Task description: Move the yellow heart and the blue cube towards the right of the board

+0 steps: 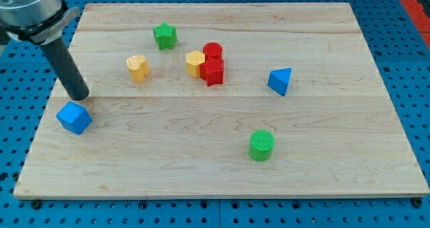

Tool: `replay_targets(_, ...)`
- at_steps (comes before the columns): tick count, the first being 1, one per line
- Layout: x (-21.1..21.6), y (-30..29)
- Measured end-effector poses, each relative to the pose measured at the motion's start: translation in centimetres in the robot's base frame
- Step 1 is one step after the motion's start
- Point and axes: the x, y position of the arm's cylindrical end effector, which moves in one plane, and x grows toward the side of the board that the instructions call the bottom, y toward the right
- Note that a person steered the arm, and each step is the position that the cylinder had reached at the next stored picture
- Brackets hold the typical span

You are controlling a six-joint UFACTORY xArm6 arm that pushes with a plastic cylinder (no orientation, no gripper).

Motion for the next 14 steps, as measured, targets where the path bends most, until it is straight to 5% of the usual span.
replay_targets(1,-1.6,4.8)
replay_targets(3,-6.4,-2.7)
replay_targets(5,-1.8,9.9)
replay_targets(7,-4.4,4.6)
replay_targets(8,-3.4,10.6)
replay_targets(9,-2.2,10.0)
replay_targets(11,-4.8,-8.1)
replay_targets(13,7.1,-1.3)
replay_targets(14,9.5,1.0)
